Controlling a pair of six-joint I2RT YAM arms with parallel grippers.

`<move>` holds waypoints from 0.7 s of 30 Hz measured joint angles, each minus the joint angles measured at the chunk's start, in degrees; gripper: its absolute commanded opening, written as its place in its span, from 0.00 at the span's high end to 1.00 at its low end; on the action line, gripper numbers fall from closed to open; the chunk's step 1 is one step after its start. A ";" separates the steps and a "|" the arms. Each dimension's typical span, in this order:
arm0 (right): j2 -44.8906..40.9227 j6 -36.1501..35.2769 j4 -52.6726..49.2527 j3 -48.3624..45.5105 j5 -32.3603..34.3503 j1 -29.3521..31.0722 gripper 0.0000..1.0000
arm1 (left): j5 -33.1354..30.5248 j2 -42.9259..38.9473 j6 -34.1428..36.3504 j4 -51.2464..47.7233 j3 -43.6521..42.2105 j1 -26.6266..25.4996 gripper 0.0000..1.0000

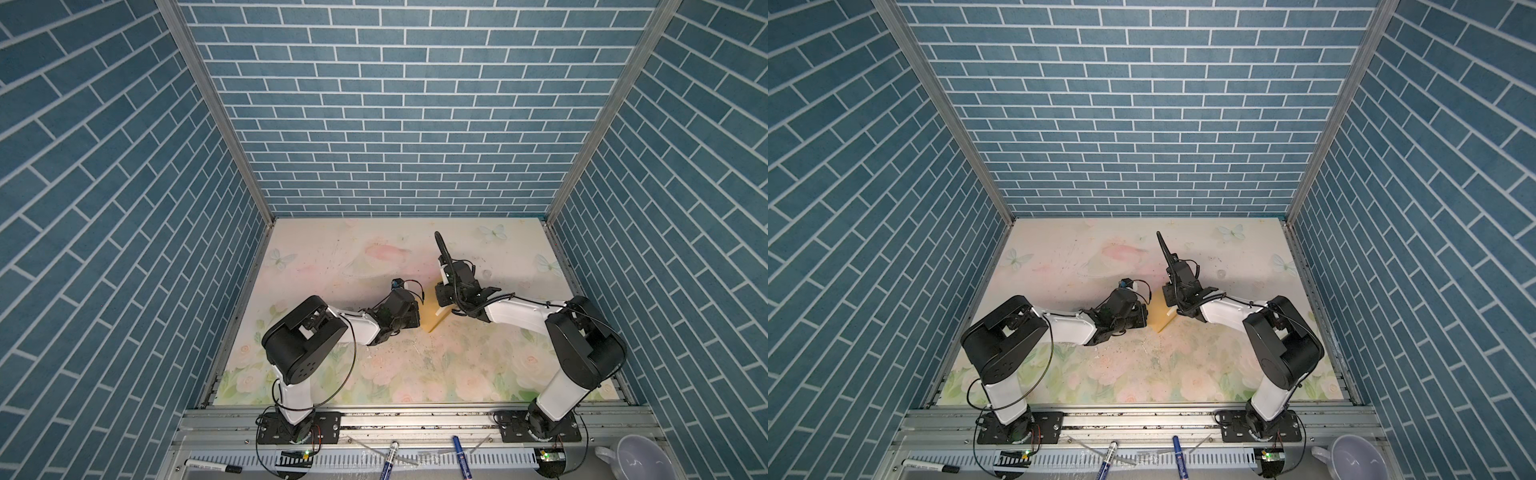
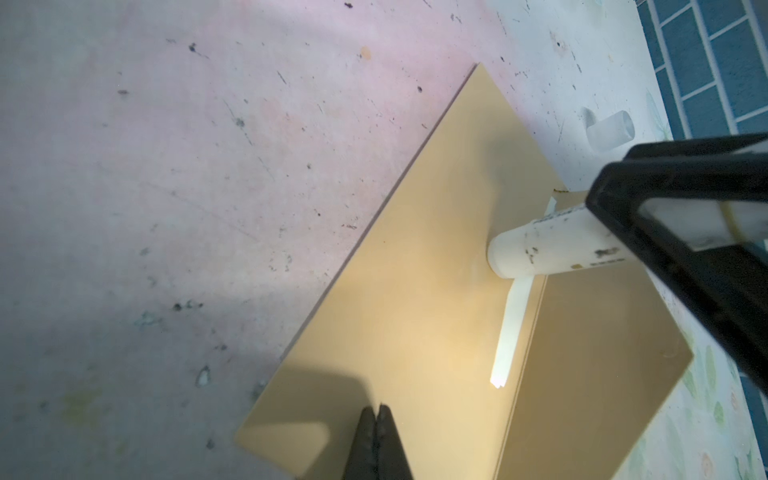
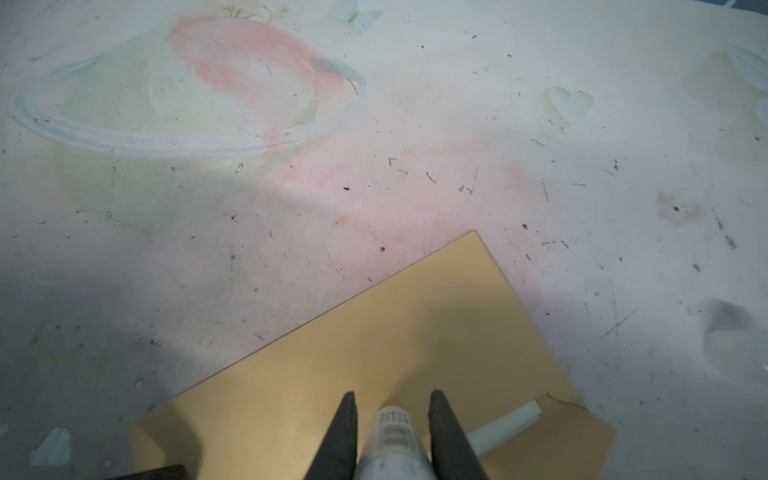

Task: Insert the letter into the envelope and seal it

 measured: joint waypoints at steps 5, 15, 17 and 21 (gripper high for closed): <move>-6.56 0.02 -0.44 -0.07 -2.12 -0.70 1.00 | 0.04 0.24 -0.09 0.48 0.02 0.00 1.00; -6.40 0.00 -0.28 0.02 -5.84 -0.90 1.00 | 0.26 0.92 -0.26 1.97 0.07 0.00 1.00; -4.70 0.00 -0.31 0.11 -6.82 -0.70 1.00 | 0.26 0.92 -0.28 2.01 0.07 0.00 1.00; -2.14 -0.11 -0.70 0.72 -7.30 0.04 1.00 | 0.28 1.01 -0.35 2.19 0.07 0.00 1.00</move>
